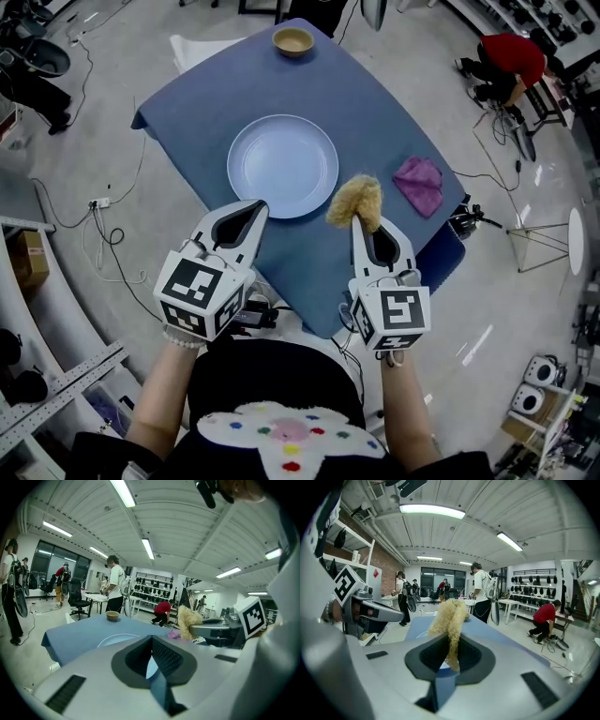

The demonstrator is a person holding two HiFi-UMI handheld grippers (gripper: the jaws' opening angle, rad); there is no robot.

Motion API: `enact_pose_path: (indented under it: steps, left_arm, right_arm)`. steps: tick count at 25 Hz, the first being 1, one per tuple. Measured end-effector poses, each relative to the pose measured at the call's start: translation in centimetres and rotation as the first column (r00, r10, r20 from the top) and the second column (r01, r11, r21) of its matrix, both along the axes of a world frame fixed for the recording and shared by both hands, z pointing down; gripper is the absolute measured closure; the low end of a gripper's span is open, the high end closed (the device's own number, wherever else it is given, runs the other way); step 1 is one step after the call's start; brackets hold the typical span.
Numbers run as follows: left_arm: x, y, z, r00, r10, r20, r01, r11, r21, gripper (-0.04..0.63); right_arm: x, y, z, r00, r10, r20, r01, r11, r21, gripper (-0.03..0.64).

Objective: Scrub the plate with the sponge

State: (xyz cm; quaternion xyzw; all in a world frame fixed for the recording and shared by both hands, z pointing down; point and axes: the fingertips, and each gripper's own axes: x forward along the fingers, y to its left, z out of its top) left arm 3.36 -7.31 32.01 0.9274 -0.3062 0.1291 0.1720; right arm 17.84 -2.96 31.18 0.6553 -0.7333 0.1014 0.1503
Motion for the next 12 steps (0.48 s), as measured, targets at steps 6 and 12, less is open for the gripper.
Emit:
enact_pose_path:
  steps: [6, 12]
  left_arm:
    - [-0.2, 0.7, -0.5, 1.0, 0.007, -0.016, -0.007, 1.0, 0.0, 0.584]
    - [-0.4, 0.3, -0.8, 1.0, 0.003, -0.03, -0.003, 1.0, -0.002, 0.584]
  right_arm:
    - [0.4, 1.6, -0.3, 1.0, 0.014, 0.008, -0.014, 1.0, 0.002, 0.574]
    - [0.5, 1.5, -0.2, 1.0, 0.023, -0.001, -0.023, 1.0, 0.0, 0.574]
